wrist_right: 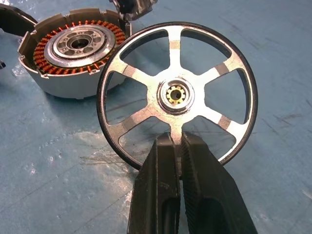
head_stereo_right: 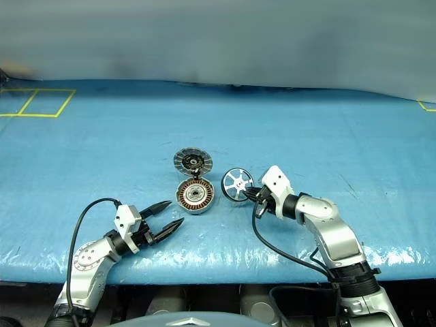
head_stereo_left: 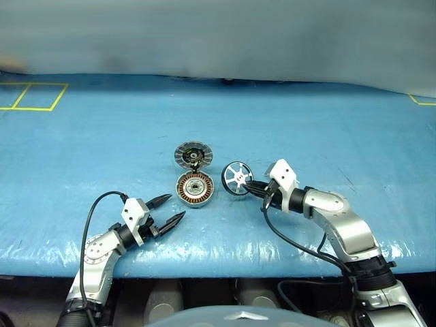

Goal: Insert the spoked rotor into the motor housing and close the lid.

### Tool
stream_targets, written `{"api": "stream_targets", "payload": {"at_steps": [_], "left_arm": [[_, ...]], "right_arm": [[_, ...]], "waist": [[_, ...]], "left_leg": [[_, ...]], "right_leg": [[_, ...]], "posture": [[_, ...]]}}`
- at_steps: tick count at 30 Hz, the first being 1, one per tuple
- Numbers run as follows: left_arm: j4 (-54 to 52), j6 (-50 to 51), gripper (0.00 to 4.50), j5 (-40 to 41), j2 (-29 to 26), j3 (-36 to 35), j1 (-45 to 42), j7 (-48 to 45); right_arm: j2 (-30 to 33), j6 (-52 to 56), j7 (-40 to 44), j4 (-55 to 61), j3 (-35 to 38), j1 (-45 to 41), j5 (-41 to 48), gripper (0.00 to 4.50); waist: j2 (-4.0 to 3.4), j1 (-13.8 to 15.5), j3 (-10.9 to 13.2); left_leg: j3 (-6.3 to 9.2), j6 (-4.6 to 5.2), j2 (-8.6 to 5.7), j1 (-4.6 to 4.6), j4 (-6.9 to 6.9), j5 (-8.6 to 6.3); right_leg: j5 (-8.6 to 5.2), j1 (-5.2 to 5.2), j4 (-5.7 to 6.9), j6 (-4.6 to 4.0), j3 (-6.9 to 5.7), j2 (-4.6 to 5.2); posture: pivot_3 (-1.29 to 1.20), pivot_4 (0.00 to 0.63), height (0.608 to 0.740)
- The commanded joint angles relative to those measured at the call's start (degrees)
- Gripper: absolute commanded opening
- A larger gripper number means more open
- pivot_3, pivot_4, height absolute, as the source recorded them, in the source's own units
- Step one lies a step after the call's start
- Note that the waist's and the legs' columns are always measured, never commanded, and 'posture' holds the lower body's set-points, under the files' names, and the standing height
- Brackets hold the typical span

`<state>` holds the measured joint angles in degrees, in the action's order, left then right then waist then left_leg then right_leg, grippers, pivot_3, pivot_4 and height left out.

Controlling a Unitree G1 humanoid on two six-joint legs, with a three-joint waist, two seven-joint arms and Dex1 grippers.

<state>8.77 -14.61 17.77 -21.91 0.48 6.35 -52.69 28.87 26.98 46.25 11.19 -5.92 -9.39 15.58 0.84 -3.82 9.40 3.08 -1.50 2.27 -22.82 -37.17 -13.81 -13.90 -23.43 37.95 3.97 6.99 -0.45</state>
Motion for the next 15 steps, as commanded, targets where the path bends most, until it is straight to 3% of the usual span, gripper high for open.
{"api": "stream_targets", "payload": {"at_steps": [1, 15], "left_arm": [[-0.03, -1.02, 3.42, 0.9, 0.03, -0.29, -0.22, -1.01], [1.51, -1.31, 3.42, 1.37, 0.61, -0.25, -1.6, -2.72]], "right_arm": [[0.66, -0.19, 3.78, 5.15, 0.88, 0.98, 4.76, 0.03], [-5.44, -1.18, 6.29, 1.03, -8.43, -4.71, 4.72, 0.03]], "waist": [[0.0, -0.04, 0.0], [0.0, -0.04, 0.01]], "left_leg": [[0.0, 0.0, 0.0, 0.0, 0.01, 0.0], [0.0, -0.01, 0.0, 0.0, -0.01, 0.0]], "right_leg": [[0.0, 0.0, 0.0, 0.01, 0.0, -0.01], [-0.01, -0.02, 0.01, -0.03, -0.01, 0.0]], "posture": [[0.0, 0.15, 0.74], [0.0, 0.15, 0.74]]}}
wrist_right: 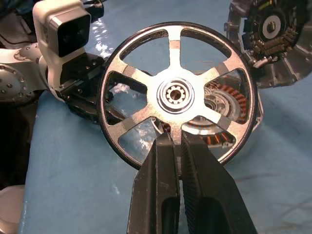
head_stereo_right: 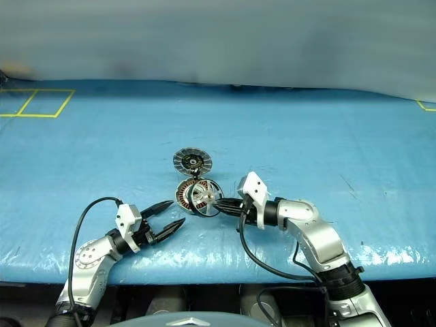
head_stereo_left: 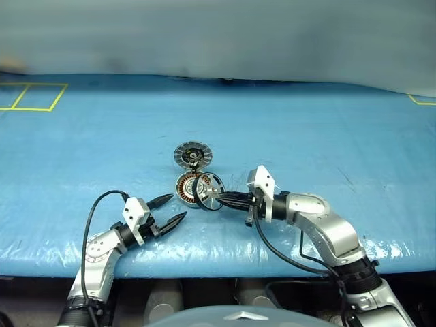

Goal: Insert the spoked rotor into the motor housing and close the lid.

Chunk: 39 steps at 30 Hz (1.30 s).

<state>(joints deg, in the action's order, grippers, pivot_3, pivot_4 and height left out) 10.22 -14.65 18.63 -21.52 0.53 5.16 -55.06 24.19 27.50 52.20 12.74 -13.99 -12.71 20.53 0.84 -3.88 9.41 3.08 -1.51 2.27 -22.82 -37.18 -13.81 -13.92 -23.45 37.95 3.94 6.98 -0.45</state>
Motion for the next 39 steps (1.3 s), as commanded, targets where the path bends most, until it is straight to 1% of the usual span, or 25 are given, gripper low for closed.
{"api": "stream_targets", "payload": {"at_steps": [1, 6, 11, 39], "left_arm": [[0.1, -1.28, 3.42, 0.57, 0.26, -0.31, -0.41, -0.45], [0.5, -1.69, 3.42, 0.73, 0.45, -0.26, -0.51, -0.65], [0.63, -2.1, 3.42, 0.78, 0.7, -0.19, -0.52, -0.63], [-0.48, -2.76, 3.42, 0.65, 0.22, -0.56, 0.01, -0.07]], "right_arm": [[-1.24, -2.03, 0.2, -1.42, -0.69, -2.17, -0.52, 0.03], [-3.88, -3.46, -0.18, -5.6, -1.73, -5.91, -1.81, 0.03], [-5.03, -5.09, -0.51, -9.74, -2.54, -8.26, -4.26, 0.03], [-5.55, -7.27, -0.24, -13.8, -4.07, -10.03, -8.45, 0.03]], "waist": [[0.0, 0.09, 0.0], [-0.01, 0.07, 0.0], [-0.01, 0.1, 0.01], [-0.02, -0.03, 0.01]], "left_leg": [[0.0, 0.0, 0.0, 0.0, 0.0, 0.0], [0.01, 0.0, 0.0, -0.02, 0.03, 0.0], [0.01, 0.0, 0.0, -0.02, 0.03, 0.0], [0.02, 0.0, 0.0, -0.07, 0.04, 0.0]], "right_leg": [[0.0, 0.0, -0.01, 0.01, 0.0, 0.0], [0.12, -0.02, 0.0, 0.2, -0.01, 0.0], [0.13, -0.02, -0.01, 0.22, -0.02, 0.0], [0.15, -0.08, 0.0, 0.24, -0.02, 0.0]], "posture": [[0.0, 0.15, 0.74], [0.0, 0.15, 0.74], [0.0, 0.15, 0.74], [0.0, 0.15, 0.74]]}}
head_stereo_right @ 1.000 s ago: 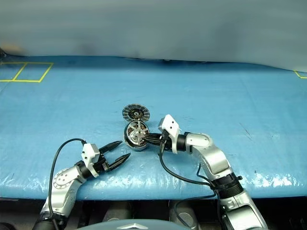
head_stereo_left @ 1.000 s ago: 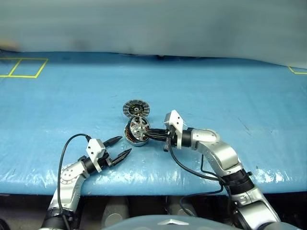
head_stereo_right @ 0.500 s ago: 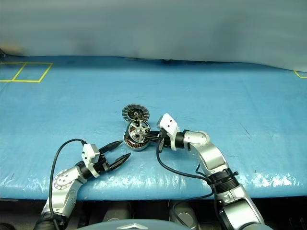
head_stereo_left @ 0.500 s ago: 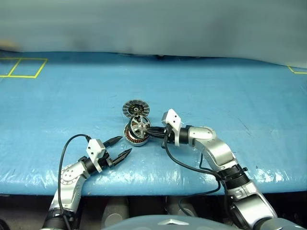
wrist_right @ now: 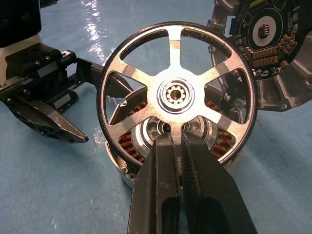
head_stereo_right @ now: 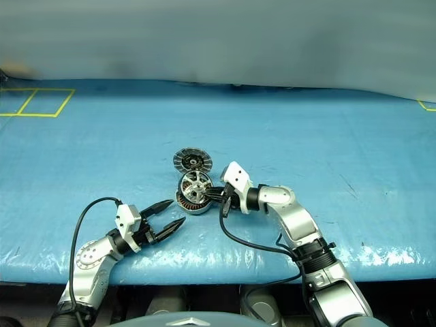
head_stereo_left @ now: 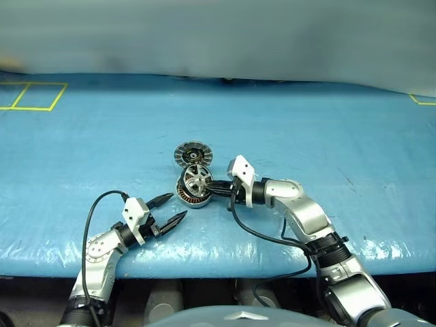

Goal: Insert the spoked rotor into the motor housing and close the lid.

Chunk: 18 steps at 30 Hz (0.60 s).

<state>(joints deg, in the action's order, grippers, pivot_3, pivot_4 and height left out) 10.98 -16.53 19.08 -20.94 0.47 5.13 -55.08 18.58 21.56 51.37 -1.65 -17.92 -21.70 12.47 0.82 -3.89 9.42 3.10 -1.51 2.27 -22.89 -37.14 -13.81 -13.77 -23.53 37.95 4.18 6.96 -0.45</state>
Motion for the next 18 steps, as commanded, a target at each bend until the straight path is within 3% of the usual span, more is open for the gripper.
{"api": "stream_targets", "payload": {"at_steps": [1, 6, 13, 18], "left_arm": [[-1.25, -0.85, 3.42, 0.16, -0.38, -0.49, 0.04, -0.01], [-1.23, -0.87, 3.42, 0.03, -0.43, -0.5, 0.13, 0.12], [-0.88, -1.01, 3.42, -0.18, -0.47, -0.58, 0.04, 0.2], [-0.68, -1.13, 3.42, -0.31, -0.41, -0.54, 0.08, 0.22]], "right_arm": [[0.1, -1.33, 0.59, 0.45, -0.14, -1.03, -0.52, 0.03], [0.42, -1.05, 0.88, 0.46, -0.16, -0.8, -0.84, 0.03], [0.61, -2.62, 1.15, 0.7, -0.59, -0.54, -1.83, 2.13], [-0.45, -2.09, 1.67, 1.31, 0.34, -0.3, 0.09, 2.13]], "waist": [[0.0, -0.03, 0.0], [0.0, -0.03, 0.0], [0.0, -0.02, 0.0], [0.0, -0.04, 0.0]], "left_leg": [[0.0, 0.0, 0.0, 0.0, 0.0, 0.0], [0.0, 0.0, 0.0, 0.01, 0.0, 0.0], [0.0, 0.0, 0.0, 0.0, 0.0, 0.0], [0.0, 0.0, 0.01, 0.01, 0.0, 0.0]], "right_leg": [[0.0, 0.0, 0.0, 0.0, 0.0, 0.0], [0.0, 0.01, 0.01, 0.0, 0.0, 0.0], [0.0, 0.0, 0.01, 0.0, 0.0, 0.0], [0.0, 0.0, 0.01, 0.0, 0.0, -0.01]], "posture": [[0.0, 0.15, 0.74], [0.0, 0.15, 0.74], [0.0, 0.15, 0.74], [0.0, 0.15, 0.74]]}}
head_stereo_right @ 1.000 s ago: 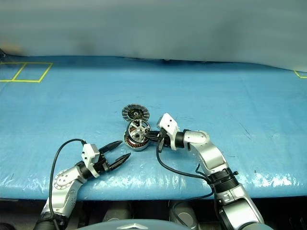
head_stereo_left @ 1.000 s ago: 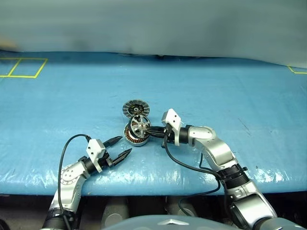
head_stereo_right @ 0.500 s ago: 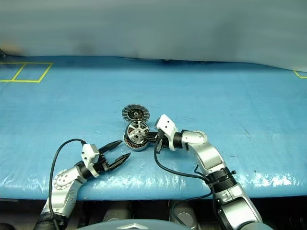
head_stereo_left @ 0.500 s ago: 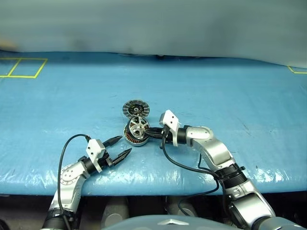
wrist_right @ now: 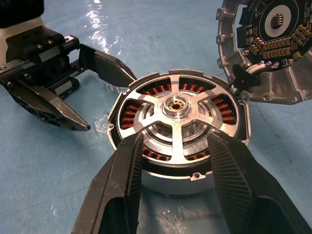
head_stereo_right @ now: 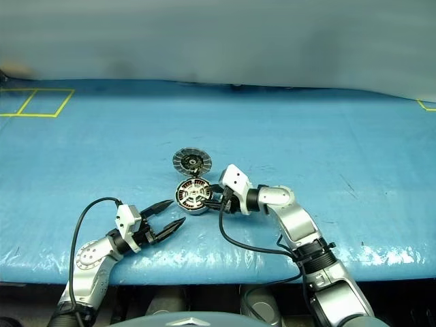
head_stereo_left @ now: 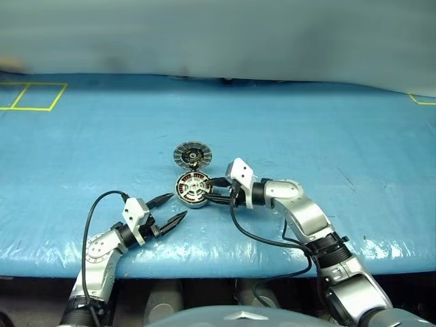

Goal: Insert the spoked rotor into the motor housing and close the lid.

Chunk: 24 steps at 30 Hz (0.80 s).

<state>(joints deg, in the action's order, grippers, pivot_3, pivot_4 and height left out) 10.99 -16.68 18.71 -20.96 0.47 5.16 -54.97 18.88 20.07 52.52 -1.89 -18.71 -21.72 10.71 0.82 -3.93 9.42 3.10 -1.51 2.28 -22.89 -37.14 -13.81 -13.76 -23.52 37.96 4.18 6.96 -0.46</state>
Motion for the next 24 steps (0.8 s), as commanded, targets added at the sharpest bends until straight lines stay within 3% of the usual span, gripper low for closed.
{"api": "stream_targets", "payload": {"at_steps": [1, 4, 11, 24], "left_arm": [[-0.68, -0.98, 3.42, 0.07, -0.39, -0.56, 0.05, 0.07], [-0.7, -1.08, 3.42, 0.04, -0.4, -0.66, 0.11, 0.12], [-0.68, -1.2, 3.42, -0.09, -0.51, -0.82, 0.1, 0.34], [-1.05, -1.32, 3.42, -0.2, -0.41, -0.68, 0.7, 0.9]], "right_arm": [[-1.07, -0.38, 0.31, 1.43, 1.36, -0.32, 2.07, 2.13], [-1.94, 0.06, -0.46, 0.72, 1.64, -0.57, 2.4, 1.96], [-4.68, -0.03, -2.66, -2.3, 1.55, -2.46, 1.56, 0.01], [-8.21, -1.03, -6.57, -11.09, -1.54, -5.75, -4.35, 0.01]], "waist": [[0.0, 0.0, 0.0], [0.0, 0.01, 0.0], [0.0, -0.05, 0.0], [-0.02, -0.08, 0.0]], "left_leg": [[0.0, 0.0, 0.0, 0.0, 0.0, 0.0], [0.0, 0.0, 0.0, 0.0, 0.0, 0.0], [0.0, 0.0, 0.01, 0.0, 0.01, 0.0], [0.0, 0.0, 0.01, 0.04, 0.04, 0.0]], "right_leg": [[0.0, 0.0, 0.0, 0.0, 0.0, 0.0], [0.0, 0.0, 0.0, 0.0, 0.0, 0.0], [0.0, -0.01, 0.01, -0.01, 0.0, -0.01], [0.01, 0.0, 0.03, -0.02, -0.01, -0.01]], "posture": [[0.0, 0.15, 0.74], [0.0, 0.15, 0.74], [0.0, 0.15, 0.74], [0.0, 0.15, 0.74]]}}
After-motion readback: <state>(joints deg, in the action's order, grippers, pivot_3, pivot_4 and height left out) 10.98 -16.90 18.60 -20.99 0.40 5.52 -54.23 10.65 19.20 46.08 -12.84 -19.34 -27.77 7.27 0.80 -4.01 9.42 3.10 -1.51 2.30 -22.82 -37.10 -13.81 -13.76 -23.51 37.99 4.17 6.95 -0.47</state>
